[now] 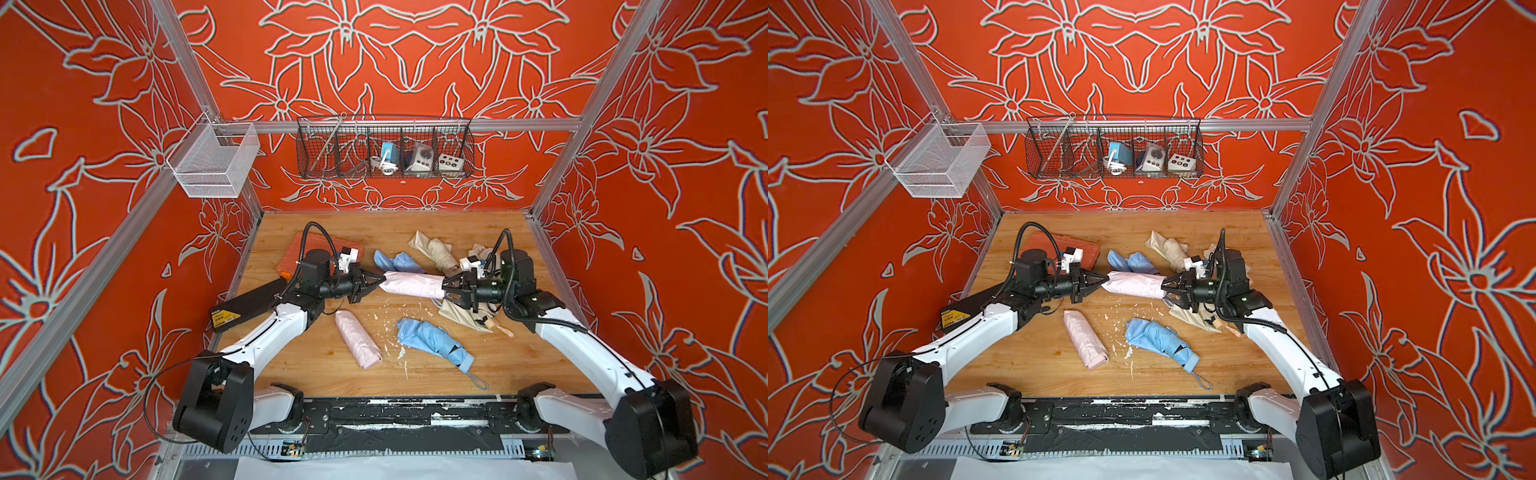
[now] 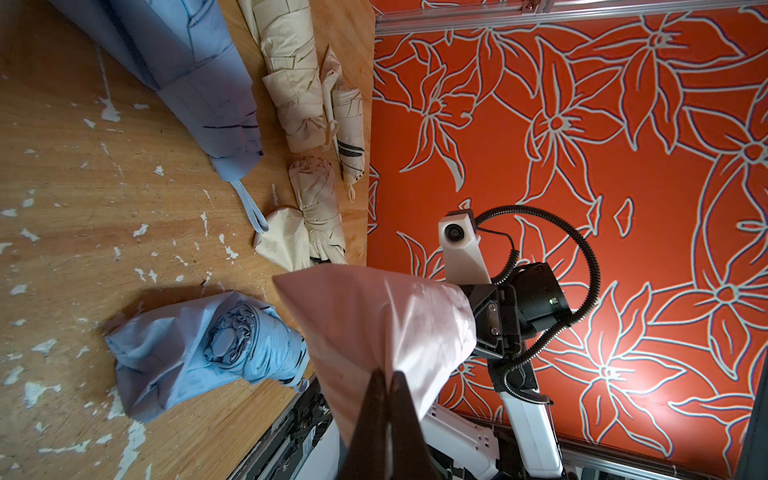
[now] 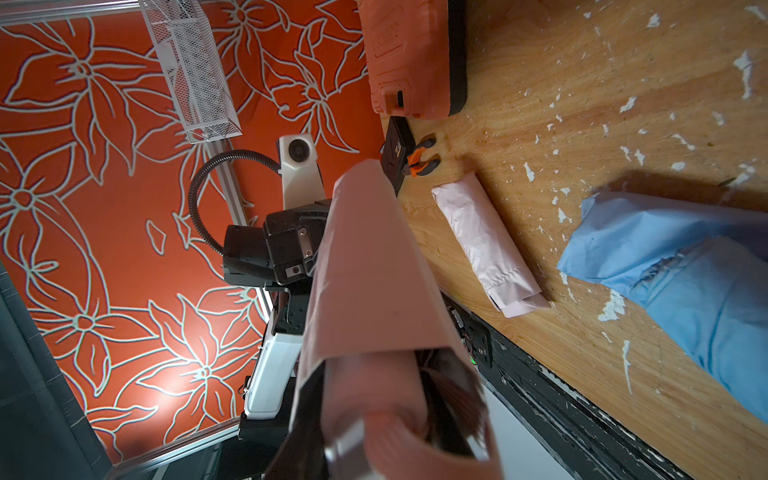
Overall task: Take umbrellas out of sleeves
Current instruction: Take out the umbrella from the umbrella sleeve.
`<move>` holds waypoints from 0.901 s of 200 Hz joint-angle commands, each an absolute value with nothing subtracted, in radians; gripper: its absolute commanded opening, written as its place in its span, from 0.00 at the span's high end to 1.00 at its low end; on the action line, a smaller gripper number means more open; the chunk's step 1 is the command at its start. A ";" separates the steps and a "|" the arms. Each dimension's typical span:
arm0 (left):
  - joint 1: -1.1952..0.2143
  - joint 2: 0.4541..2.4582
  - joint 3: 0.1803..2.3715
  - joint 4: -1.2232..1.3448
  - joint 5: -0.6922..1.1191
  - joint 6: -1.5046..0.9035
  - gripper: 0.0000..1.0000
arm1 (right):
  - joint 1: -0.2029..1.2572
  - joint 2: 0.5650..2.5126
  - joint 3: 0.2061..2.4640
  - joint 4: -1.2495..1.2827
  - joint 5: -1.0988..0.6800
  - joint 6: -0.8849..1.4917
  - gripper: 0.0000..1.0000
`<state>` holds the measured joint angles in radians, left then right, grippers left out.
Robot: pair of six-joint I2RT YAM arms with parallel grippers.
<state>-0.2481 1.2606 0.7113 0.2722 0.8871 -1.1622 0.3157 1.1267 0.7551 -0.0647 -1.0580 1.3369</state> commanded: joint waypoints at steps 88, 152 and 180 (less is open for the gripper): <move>-0.199 1.241 0.731 0.227 0.856 -1.096 1.00 | 0.285 1.128 0.835 -0.127 -1.074 1.259 0.86; -0.158 1.253 0.687 0.233 0.851 -1.068 1.00 | 0.270 1.135 0.901 -0.262 -1.056 1.165 0.86; -0.129 1.276 0.693 0.202 0.860 -1.015 1.00 | 0.264 1.132 0.933 -0.346 -1.039 1.103 0.88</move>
